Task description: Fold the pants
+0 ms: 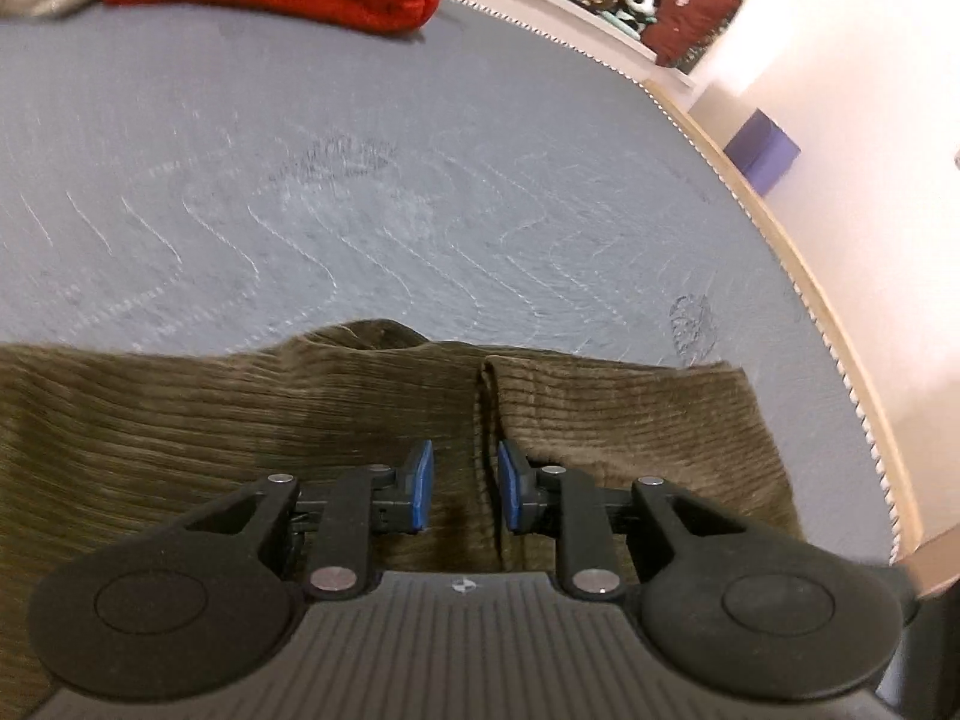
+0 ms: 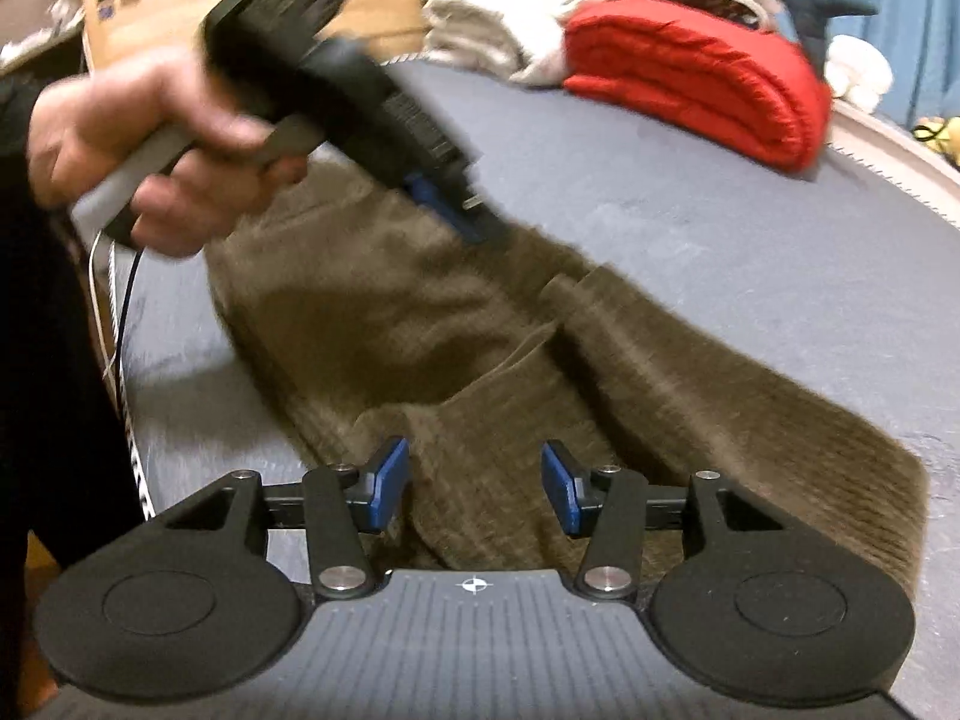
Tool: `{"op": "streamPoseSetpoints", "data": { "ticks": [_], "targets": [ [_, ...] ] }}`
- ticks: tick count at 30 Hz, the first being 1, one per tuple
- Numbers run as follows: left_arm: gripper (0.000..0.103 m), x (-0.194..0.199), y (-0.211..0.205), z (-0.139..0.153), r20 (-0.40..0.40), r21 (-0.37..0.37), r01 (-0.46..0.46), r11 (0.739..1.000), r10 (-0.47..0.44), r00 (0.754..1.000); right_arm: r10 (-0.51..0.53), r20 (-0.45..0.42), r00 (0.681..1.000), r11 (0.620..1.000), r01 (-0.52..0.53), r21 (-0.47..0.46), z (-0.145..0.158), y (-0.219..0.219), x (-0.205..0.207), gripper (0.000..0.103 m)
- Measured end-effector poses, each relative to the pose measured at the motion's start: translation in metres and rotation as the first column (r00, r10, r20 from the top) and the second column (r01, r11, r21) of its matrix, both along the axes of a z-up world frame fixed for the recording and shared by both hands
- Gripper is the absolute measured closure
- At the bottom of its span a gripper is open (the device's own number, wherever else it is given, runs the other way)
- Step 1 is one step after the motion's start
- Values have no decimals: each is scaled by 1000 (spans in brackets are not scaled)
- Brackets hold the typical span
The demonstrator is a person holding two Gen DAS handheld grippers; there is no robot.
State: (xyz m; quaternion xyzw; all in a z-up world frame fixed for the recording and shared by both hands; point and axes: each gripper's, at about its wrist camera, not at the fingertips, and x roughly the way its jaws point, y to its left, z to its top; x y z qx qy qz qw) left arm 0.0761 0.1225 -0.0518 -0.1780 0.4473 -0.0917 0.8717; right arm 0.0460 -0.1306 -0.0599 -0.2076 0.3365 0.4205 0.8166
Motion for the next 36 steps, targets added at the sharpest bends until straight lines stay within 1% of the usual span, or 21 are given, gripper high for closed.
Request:
{"op": "streamPoseSetpoints", "data": {
  "ticks": [2,8,12,15,17,18,19,20,22,24,25,27,28,29,30,31,32,33,34,35,36],
  "targets": [
    [78,7,-1,-5,-9,-33,-5,999,4,1000,29,-9,1000,999,-30,-27,-7,6,1,52],
    [78,21,-11,-12,1,-76,-8,997,8,1000,93,-17,996,993,-94,-77,-19,16,1,52],
    [78,33,-14,-21,-3,-100,-15,995,15,1000,112,-19,994,991,-113,-75,-22,16,2,54],
    [78,40,-18,-29,-26,-114,-3,993,0,1000,151,-51,987,987,-154,-52,-20,13,2,74],
    [79,43,-22,-34,-31,-103,9,995,-12,999,167,-44,985,984,-169,-52,-18,11,0,81],
    [82,45,-24,-35,-28,-98,15,995,-18,999,173,-41,984,983,-175,-54,-18,10,0,88],
    [95,45,-26,-35,-20,-83,19,996,-21,1000,177,-37,984,983,-178,-50,-17,8,0,94],
    [97,45,-26,-32,-3,-66,22,998,-23,1000,177,-30,984,983,-178,-40,-15,5,1,95],
    [98,43,-20,-18,48,-83,19,996,-15,999,189,-18,982,982,-188,7,-4,-4,2,96],
    [98,39,-10,-3,103,-106,-12,994,23,994,202,-27,979,976,-199,83,13,-14,3,96],
    [97,38,-8,-1,102,-113,-16,993,28,994,228,-38,973,967,-222,122,21,-20,3,96],
    [97,38,-11,-8,51,-89,2,996,3,999,281,-57,958,950,-270,157,30,-29,1,96],
    [95,41,-15,-16,2,-61,26,998,-26,1000,307,-81,948,945,-293,147,29,-31,-1,103],
    [95,43,-18,-26,-49,-17,38,999,-39,998,332,-121,935,939,-317,133,25,-32,-2,103],
    [95,43,-17,-30,-62,15,21,1000,-20,998,345,-148,927,938,-334,94,17,-30,-5,103],
    [94,43,-14,-32,-64,33,1,999,1,998,346,-146,927,938,-344,41,10,-27,-8,103],
    [91,43,-10,-32,-64,33,-10,999,12,998,333,-113,936,941,-338,-27,1,-24,-12,102],
    [89,43,-6,-31,-60,21,-25,999,26,998,325,-96,941,941,-332,-68,-4,-21,-14,99],
    [84,42,-2,-29,-53,8,-41,999,41,998,322,-92,942,941,-330,-80,-7,-20,-14,97],
    [82,41,1,-27,-47,-3,-50,999,50,998,318,-85,944,944,-324,-68,-6,-19,-14,95],
    [82,40,0,-25,-42,-7,-50,999,50,998,307,-59,950,949,-310,-58,-5,-19,-14,86]
  ]
}}
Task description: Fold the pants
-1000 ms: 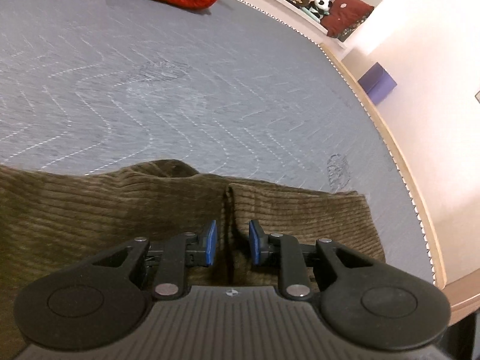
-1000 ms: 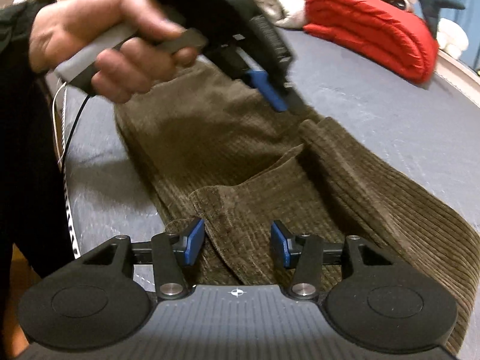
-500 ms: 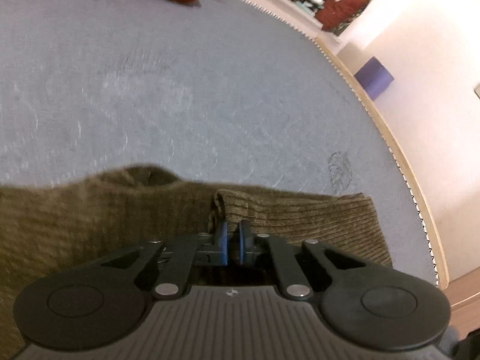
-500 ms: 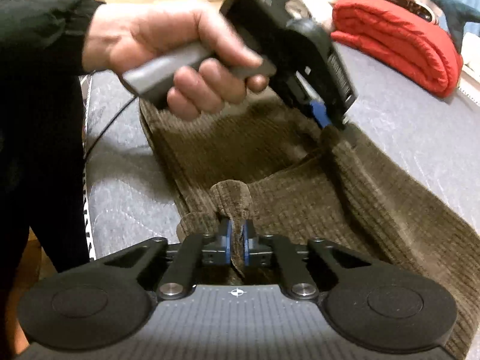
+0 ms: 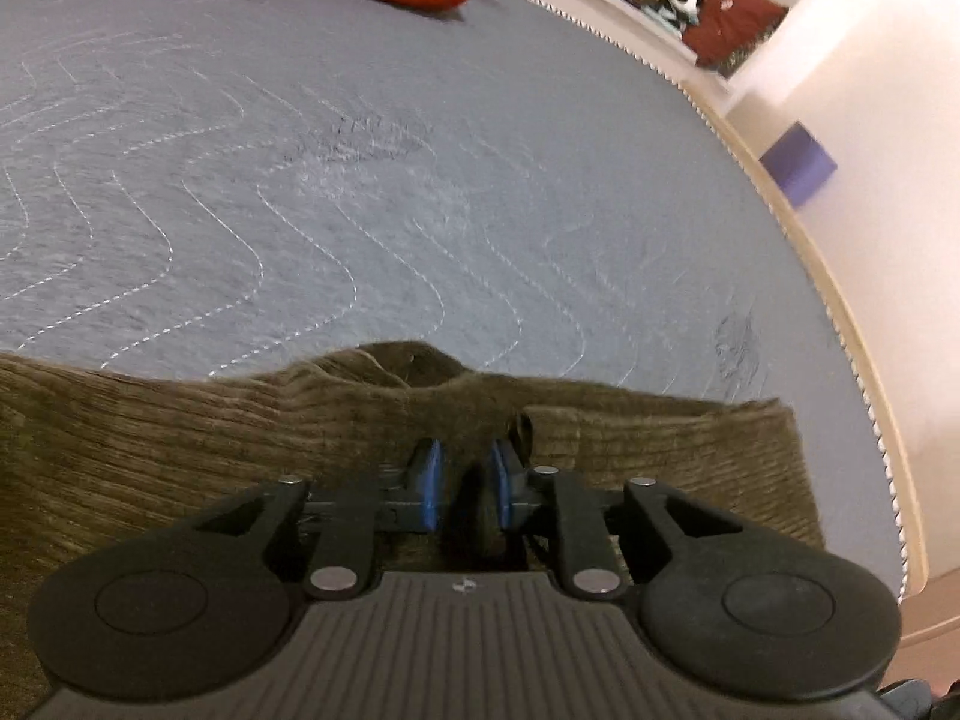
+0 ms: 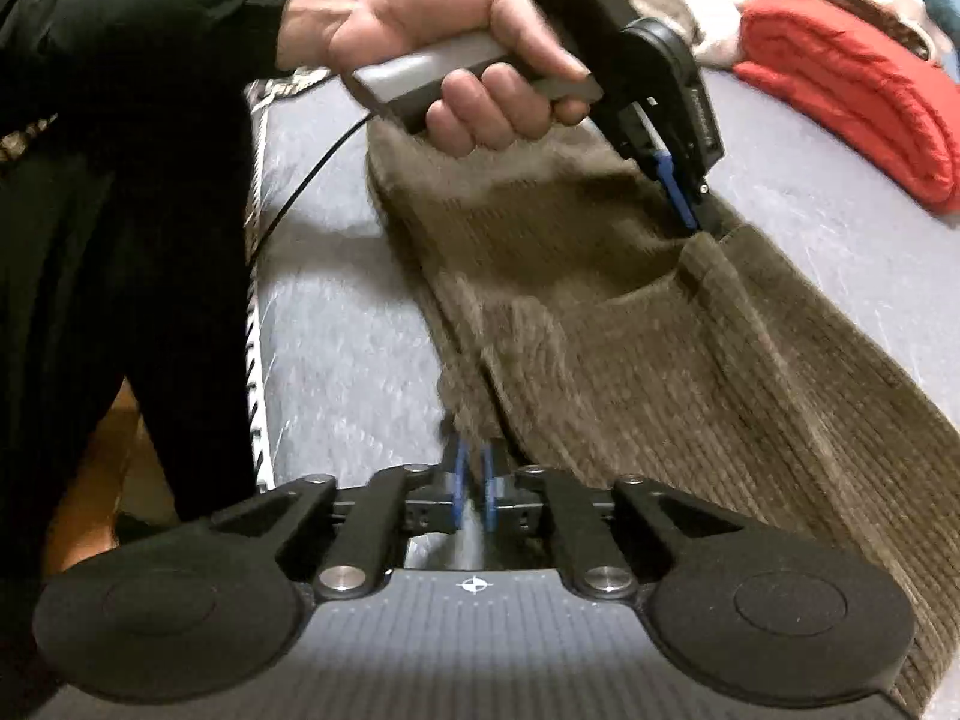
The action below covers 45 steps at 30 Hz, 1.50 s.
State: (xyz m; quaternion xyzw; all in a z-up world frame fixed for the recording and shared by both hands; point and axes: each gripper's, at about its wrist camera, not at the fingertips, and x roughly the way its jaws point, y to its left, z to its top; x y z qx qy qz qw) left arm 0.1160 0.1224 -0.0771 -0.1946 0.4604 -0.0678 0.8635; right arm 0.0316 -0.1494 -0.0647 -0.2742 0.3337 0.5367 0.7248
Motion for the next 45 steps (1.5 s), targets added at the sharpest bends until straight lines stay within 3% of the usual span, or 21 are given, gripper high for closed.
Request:
{"op": "streamPoseSetpoints", "data": {
  "ticks": [1,6,10,14,16,19,21,23,24,25,26,28,31,34,37,38,41,43,44,45],
  "targets": [
    [80,-1,-1,1,4,0,8,1000,-8,1000,-9,31,999,1000,9,14,1,2,-2,73],
    [75,-4,-14,4,14,13,63,998,-63,998,-22,128,992,997,13,71,9,1,-8,41],
    [71,-6,-15,7,30,17,75,997,-75,997,16,104,994,997,-24,75,14,0,-3,38],
    [70,-6,-12,8,26,9,73,997,-74,997,-10,91,996,989,-4,149,23,-4,2,38],
    [69,-6,-12,7,19,12,79,997,-79,997,-25,87,996,986,10,168,22,-2,3,33],
    [66,-6,-13,6,3,17,99,995,-99,995,-3,123,992,998,-5,66,1,11,-1,29],
    [62,-7,-12,3,-8,-1,103,995,-103,995,35,193,981,998,-24,-58,-20,23,-7,32],
    [55,-8,-9,1,-17,-49,102,994,-103,994,69,255,965,989,-33,-142,-33,30,-11,51],
    [51,-8,-8,0,-22,-74,101,992,-103,994,63,265,962,989,-25,-143,-33,31,-9,68],
    [42,-7,-7,-1,-28,-107,100,989,-103,994,38,246,968,994,-12,-106,-26,29,-5,83],
    [33,-6,-5,-4,-38,-164,100,981,-108,993,-1,227,974,999,12,-44,-15,26,0,85],
    [24,-4,-3,-11,-63,-269,104,957,-126,990,-87,219,972,992,64,108,9,15,8,86],
    [23,-1,-9,-19,-91,-334,116,936,-155,984,-139,168,976,952,85,293,34,-2,15,86],
    [27,1,-16,-25,-113,-322,124,939,-168,979,-112,150,982,939,55,339,38,-6,13,86],
    [83,2,-20,-22,-100,-251,140,958,-169,980,-86,151,985,947,33,320,33,-7,8,86],
    [88,1,-19,-16,-75,-240,149,959,-171,982,-83,150,985,949,32,314,32,-8,8,86],
    [89,-9,-9,22,74,-195,134,972,-122,990,-80,132,988,954,38,297,35,-5,6,85],
    [89,-15,-5,40,145,-108,136,985,-120,982,-58,81,995,959,33,280,34,-5,9,76],
    [85,-15,-2,40,135,-77,131,988,-120,984,-36,45,998,960,22,279,36,-6,10,72],
    [78,-14,1,35,105,-53,120,991,-114,988,-29,30,999,957,19,289,39,-9,10,59]
  ]
}}
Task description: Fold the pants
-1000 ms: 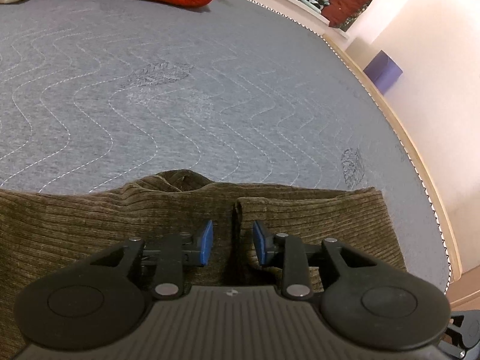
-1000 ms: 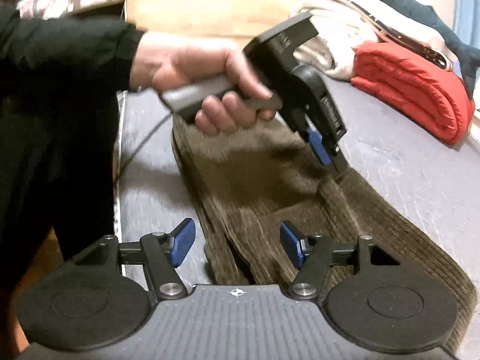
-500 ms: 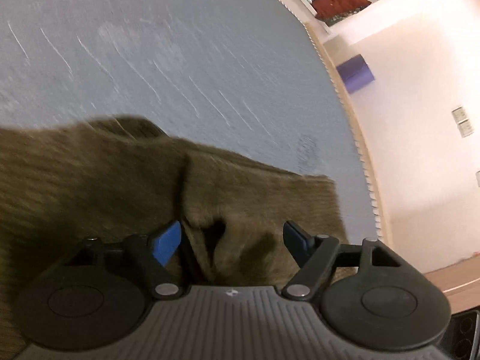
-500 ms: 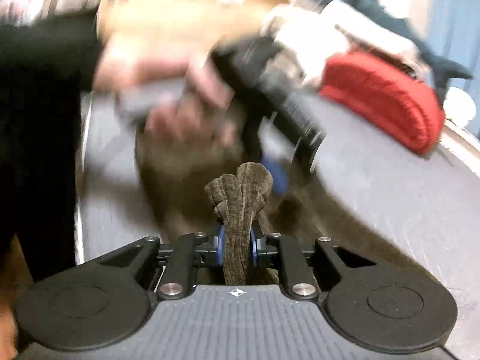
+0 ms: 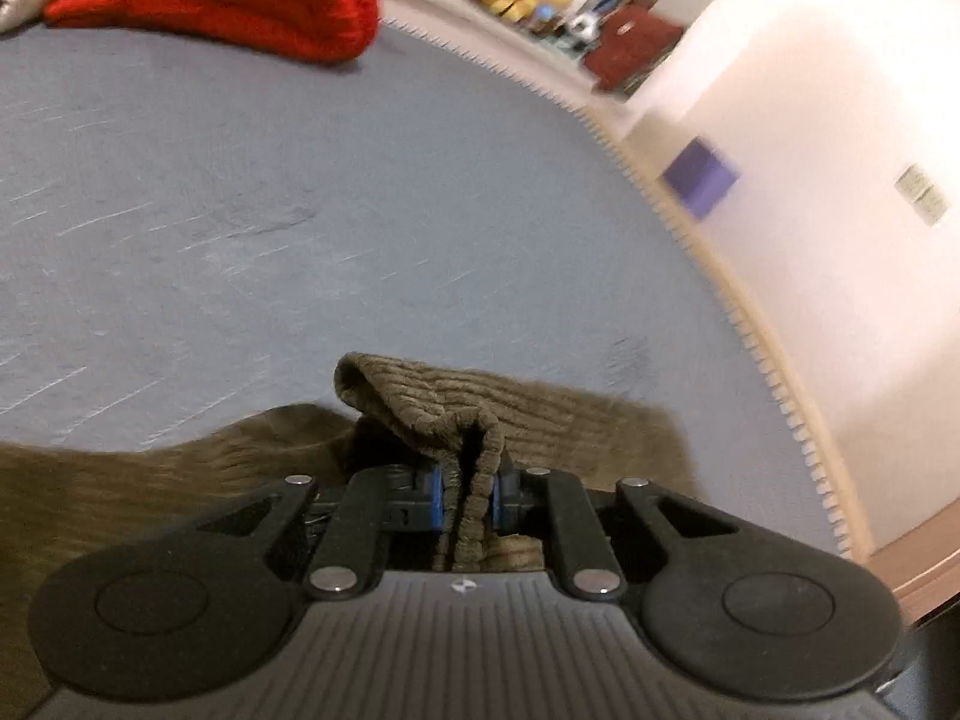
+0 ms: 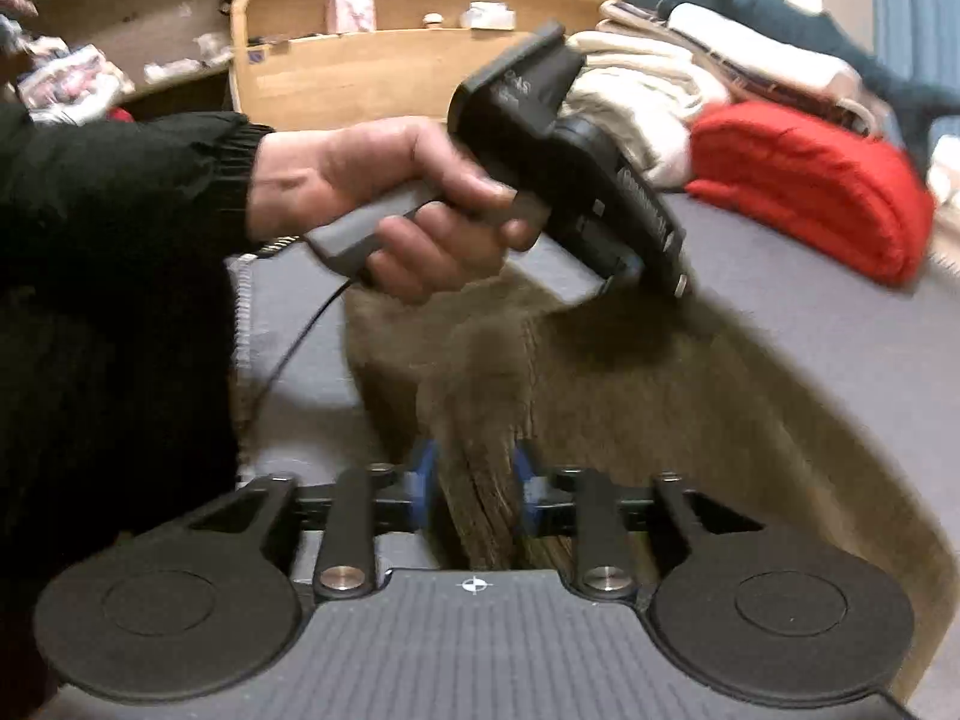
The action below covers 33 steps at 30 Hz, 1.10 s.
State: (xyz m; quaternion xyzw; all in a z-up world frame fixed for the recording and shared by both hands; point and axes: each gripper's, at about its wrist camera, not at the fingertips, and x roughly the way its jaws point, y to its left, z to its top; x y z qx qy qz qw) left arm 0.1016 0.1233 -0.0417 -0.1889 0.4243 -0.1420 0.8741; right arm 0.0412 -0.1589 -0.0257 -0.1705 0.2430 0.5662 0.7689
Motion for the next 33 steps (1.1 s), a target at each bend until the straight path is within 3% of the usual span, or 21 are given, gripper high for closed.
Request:
{"op": "streamPoseSetpoints", "data": {
  "ticks": [1,2,4,6,8,11,13,15,16,18,20,23,26,29,33],
  "targets": [
    [65,0,2,-6,-28,52,-23,998,25,999,-11,-2,1000,1000,11,15,4,-4,1,49],
    [60,-1,3,-10,-37,120,-58,991,63,997,-28,-9,1000,999,28,32,8,-7,4,47],
    [60,-8,4,-5,6,192,-86,978,87,996,-128,-35,991,989,130,66,16,-19,19,44],
    [60,-18,5,6,65,185,-89,979,78,995,-292,-37,956,955,294,49,19,-31,38,39],
    [60,-29,0,17,115,169,-49,984,30,993,-482,-47,875,876,482,-12,14,-42,61,35],
    [63,-50,-20,23,158,204,87,975,-120,980,-700,-146,699,714,686,-141,-6,-66,92,35],
    [67,-67,-38,17,160,288,196,938,-249,955,-781,-221,583,623,752,-215,-21,-84,102,33],
    [68,-84,-56,2,112,376,300,877,-364,924,-815,-249,524,577,776,-254,-29,-94,102,25],
    [68,-90,-64,-11,45,406,366,837,-419,907,-822,-265,505,566,778,-273,-33,-98,101,19],
    [67,-99,-77,-44,-117,454,482,749,-487,866,-822,-305,482,564,766,-310,-40,-101,100,16],
    [67,-107,-79,-40,-77,491,488,722,-521,850,-820,-339,462,564,751,-343,-48,-103,94,14],
    [67,-100,-66,-21,-15,414,427,804,-463,886,-800,-384,462,590,722,-361,-55,-102,90,12],
    [67,-96,-60,-11,48,396,359,845,-409,911,-780,-395,486,618,701,-357,-56,-102,84,10],
    [66,-92,-54,-9,70,397,306,865,-361,930,-766,-409,497,634,691,-348,-55,-104,78,12],
    [64,-94,-55,6,121,400,258,879,-330,936,-769,-387,509,631,701,-331,-48,-99,74,32]
  ]
}}
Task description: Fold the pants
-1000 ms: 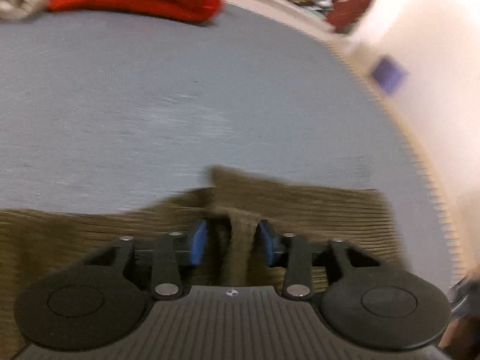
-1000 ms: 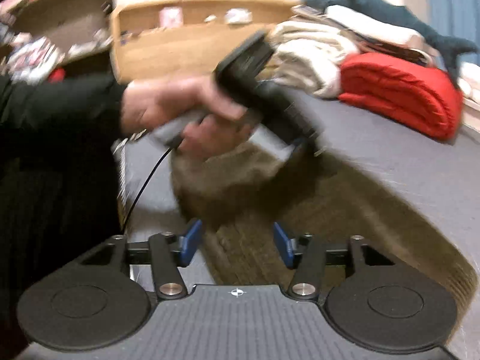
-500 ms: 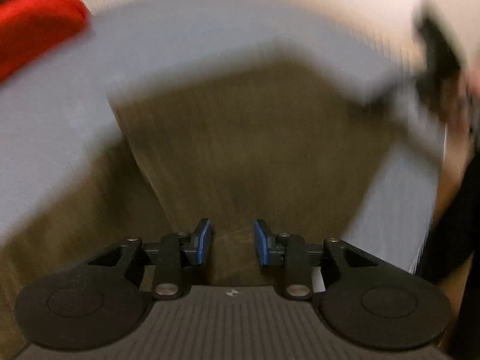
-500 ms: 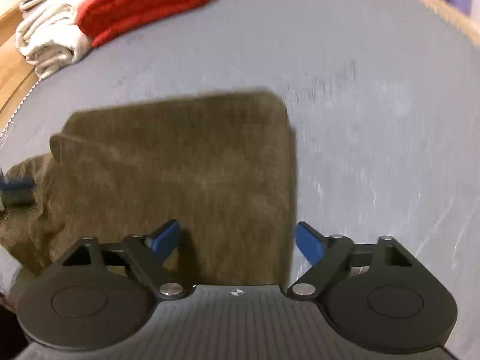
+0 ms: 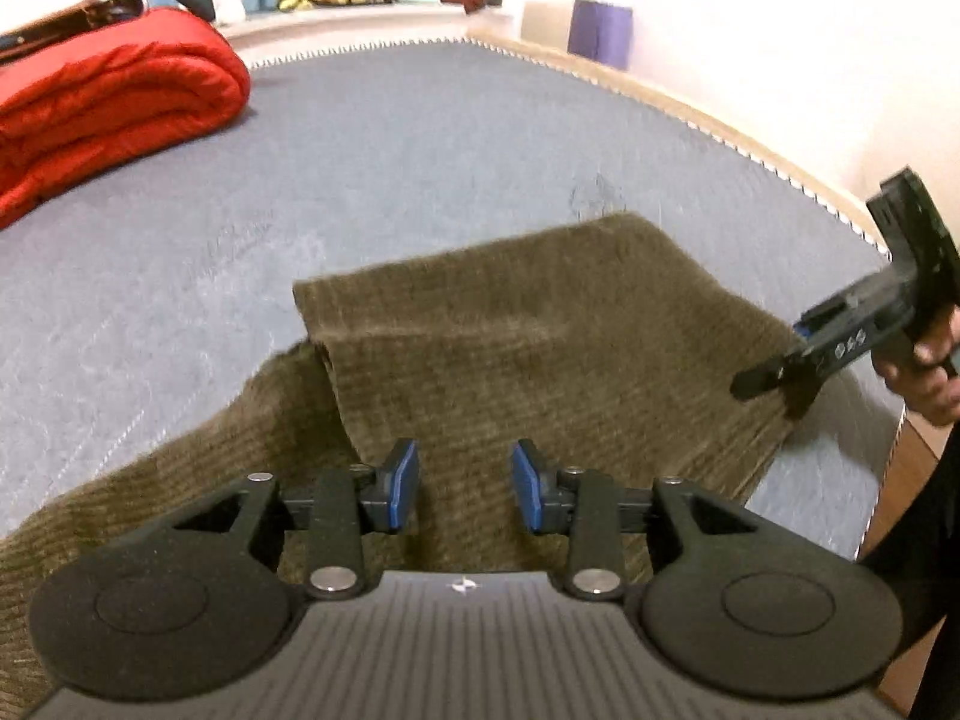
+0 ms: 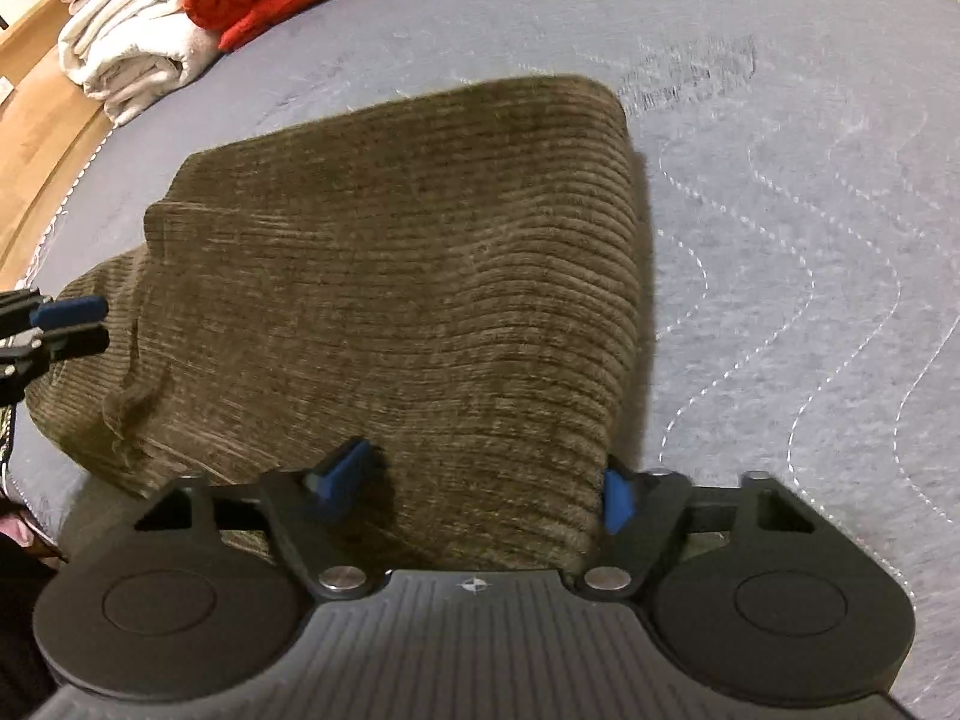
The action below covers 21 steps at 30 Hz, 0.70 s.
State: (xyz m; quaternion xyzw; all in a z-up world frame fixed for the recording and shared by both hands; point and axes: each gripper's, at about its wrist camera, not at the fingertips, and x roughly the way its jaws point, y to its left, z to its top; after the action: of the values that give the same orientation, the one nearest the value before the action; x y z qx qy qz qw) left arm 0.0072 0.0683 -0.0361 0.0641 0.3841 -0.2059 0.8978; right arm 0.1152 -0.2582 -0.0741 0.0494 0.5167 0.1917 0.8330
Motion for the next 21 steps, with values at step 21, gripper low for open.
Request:
{"op": "streamPoseSetpoints", "data": {
  "ticks": [21],
  "targets": [
    [26,-16,-16,55,67,-365,39,930,-16,998,540,595,595,835,-469,-289,55,103,-91,80]
  ]
}}
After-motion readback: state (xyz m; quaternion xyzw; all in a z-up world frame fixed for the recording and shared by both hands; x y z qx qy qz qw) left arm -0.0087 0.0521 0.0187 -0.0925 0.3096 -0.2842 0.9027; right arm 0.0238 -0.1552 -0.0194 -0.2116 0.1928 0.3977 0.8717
